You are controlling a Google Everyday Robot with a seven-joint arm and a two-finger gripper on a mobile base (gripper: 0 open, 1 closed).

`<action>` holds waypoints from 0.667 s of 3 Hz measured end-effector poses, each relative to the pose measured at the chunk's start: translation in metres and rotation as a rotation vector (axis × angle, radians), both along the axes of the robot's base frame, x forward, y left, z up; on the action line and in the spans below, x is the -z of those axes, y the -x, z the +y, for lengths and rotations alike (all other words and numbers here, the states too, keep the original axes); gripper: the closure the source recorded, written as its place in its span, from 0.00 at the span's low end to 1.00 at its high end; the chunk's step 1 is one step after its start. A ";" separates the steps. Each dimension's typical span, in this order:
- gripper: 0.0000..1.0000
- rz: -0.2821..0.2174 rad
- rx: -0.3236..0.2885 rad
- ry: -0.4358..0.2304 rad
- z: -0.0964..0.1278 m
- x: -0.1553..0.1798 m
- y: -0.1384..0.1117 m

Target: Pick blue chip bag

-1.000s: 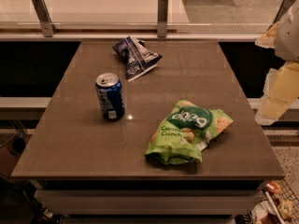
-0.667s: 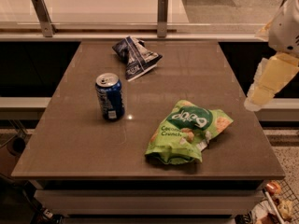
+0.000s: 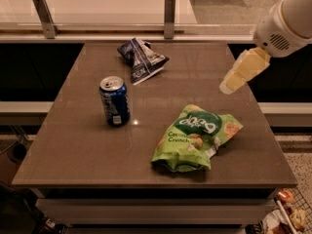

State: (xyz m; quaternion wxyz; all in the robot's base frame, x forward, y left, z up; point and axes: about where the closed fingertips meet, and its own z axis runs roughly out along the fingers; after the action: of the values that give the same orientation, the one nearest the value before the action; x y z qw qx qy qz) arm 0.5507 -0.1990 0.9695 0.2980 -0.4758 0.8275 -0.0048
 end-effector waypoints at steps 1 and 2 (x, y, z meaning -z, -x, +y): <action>0.00 -0.066 -0.007 -0.107 0.027 0.005 -0.040; 0.00 -0.118 -0.015 -0.187 0.049 0.005 -0.075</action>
Offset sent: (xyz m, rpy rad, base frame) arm 0.1123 0.0709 -0.0045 0.2757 -0.1680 0.0238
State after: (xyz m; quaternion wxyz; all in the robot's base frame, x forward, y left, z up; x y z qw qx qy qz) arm 0.6258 -0.1499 0.9645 0.3893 -0.4512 0.8017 0.0468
